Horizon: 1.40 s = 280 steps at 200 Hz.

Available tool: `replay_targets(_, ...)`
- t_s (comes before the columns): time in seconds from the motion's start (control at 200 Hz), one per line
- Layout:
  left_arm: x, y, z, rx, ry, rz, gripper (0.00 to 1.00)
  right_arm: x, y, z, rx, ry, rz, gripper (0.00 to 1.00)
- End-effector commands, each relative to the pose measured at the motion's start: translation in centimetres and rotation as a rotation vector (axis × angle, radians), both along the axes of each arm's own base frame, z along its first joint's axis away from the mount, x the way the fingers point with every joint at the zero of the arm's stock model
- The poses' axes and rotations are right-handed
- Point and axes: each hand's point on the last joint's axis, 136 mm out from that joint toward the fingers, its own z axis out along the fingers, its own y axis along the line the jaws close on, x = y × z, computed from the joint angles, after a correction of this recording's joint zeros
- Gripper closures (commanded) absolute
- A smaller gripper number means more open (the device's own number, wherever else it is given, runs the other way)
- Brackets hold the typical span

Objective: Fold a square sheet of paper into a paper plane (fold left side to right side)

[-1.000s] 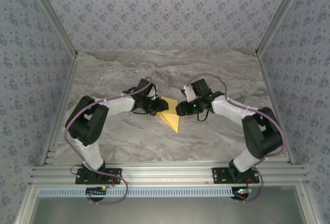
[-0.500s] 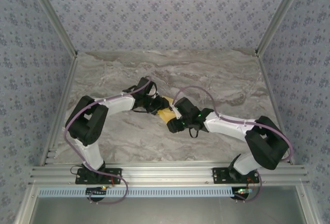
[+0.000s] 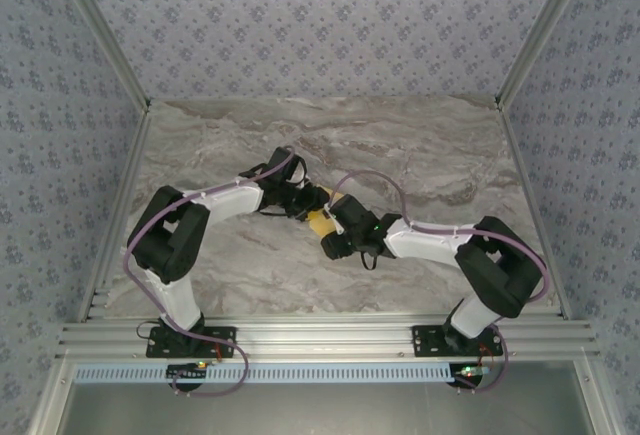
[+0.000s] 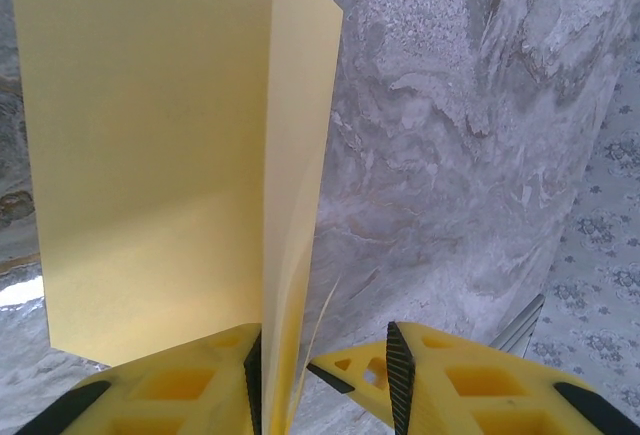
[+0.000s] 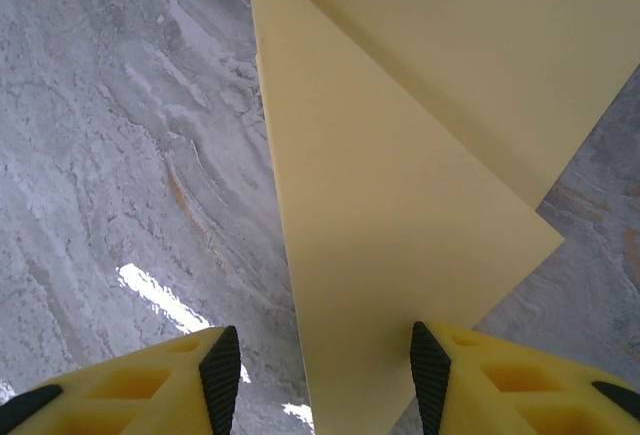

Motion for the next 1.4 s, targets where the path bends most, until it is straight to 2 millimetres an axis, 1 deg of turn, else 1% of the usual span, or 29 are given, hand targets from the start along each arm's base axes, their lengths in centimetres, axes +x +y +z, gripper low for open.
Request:
replay_targets(0.0, 0.1, -0.8, 1.0, -0.022, 0.006, -0.008, 0.63, 1.0, 0.3, 0.2, -0.008, -0.029, -0.035, 0.5)
replay_targets(0.105, 0.2, -0.8, 1.3, -0.024, 0.001, -0.01, 0.63, 0.9, 0.2, -0.3, -0.02, -0.022, -0.037, 0.54)
replay_targets(0.39, 0.2, -0.6, 1.4, -0.015, -0.004, -0.009, 0.62, 0.6, 0.2, -0.8, -0.022, -0.001, -0.037, 0.75)
replay_targets(0.58, 0.1, 0.0, 2.3, -0.006, -0.027, -0.016, 0.58, 0.0, 0.0, -1.1, -0.01, 0.023, -0.041, 0.84)
replay_targets(0.754, 0.1, 1.4, 3.6, 0.009, -0.059, -0.007, 0.54, -0.4, 0.2, -1.1, 0.052, 0.056, -0.057, 0.88)
replay_targets(0.834, 0.1, 2.5, 4.2, 0.02, -0.076, 0.007, 0.52, -0.5, 0.2, -1.0, 0.093, 0.075, -0.066, 0.89)
replay_targets(0.909, -0.2, 3.4, 4.3, 0.034, -0.082, 0.019, 0.51, -0.4, 0.2, -0.7, 0.138, 0.088, -0.081, 0.9)
replay_targets(0.964, -0.4, 3.9, 4.1, 0.041, -0.08, 0.026, 0.5, -0.4, 0.1, -0.5, 0.171, 0.098, -0.09, 0.9)
replay_targets(1.024, -0.8, 4.2, 3.4, 0.051, -0.064, 0.031, 0.5, -0.4, -0.2, -0.4, 0.203, 0.111, -0.105, 0.9)
replay_targets(1.154, -1.4, 3.9, 1.9, 0.032, -0.023, 0.031, 0.54, -0.6, -0.6, -0.6, 0.256, 0.14, -0.124, 0.9)
replay_targets(1.239, -1.6, 3.3, 1.0, 0.028, -0.007, 0.02, 0.57, -0.7, -0.6, -0.6, 0.293, 0.163, -0.125, 0.9)
replay_targets(1.394, -1.8, 1.5, 0.1, 0.027, 0.008, -0.02, 0.57, -0.7, -0.5, -0.7, 0.344, 0.205, -0.128, 0.9)
